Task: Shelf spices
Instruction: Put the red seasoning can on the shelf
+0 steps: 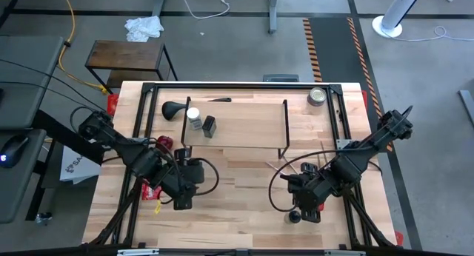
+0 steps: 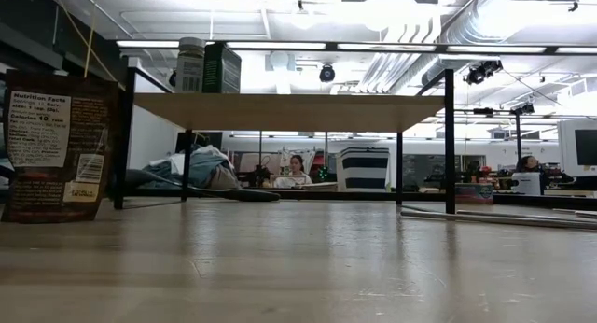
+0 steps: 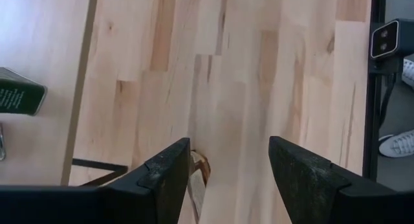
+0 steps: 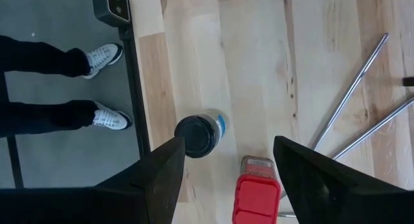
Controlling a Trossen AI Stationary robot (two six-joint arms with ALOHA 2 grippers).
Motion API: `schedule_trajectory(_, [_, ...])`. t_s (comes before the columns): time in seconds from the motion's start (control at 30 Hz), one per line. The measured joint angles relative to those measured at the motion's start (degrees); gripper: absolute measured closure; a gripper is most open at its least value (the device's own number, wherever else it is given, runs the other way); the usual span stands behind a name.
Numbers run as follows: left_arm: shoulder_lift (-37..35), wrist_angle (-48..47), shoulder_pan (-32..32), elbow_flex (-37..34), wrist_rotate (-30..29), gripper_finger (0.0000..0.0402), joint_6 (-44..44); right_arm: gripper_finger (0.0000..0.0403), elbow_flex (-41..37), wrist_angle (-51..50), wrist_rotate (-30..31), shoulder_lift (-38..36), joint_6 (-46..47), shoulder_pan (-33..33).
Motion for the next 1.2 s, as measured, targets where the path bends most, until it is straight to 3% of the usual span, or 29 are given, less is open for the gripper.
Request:
schedule_trajectory(0.5, [0.0,0.0,0.0,0.0,0.3,0.0197,2.0,0.0169,0.1,0.0,0.0,0.5,3.3,-0.2])
schedule_trajectory(0.77, [0.0,0.0,0.0,0.0,-0.6,0.0197,0.8,0.0169,0.1,-0.2,0.0,9.5,5.1,3.7])
schedule_trajectory(0.97, [0.0,0.0,0.0,0.0,-0.5,0.0197,-0.6,0.0169,0.0,1.4,0.9,12.9,10.9,4.3])
schedule_trajectory(1.2, [0.0,0.8,0.0,0.0,0.0,0.0197,-0.7,0.0169,0.0,1.7,0.3,13.4,23.9,4.3])
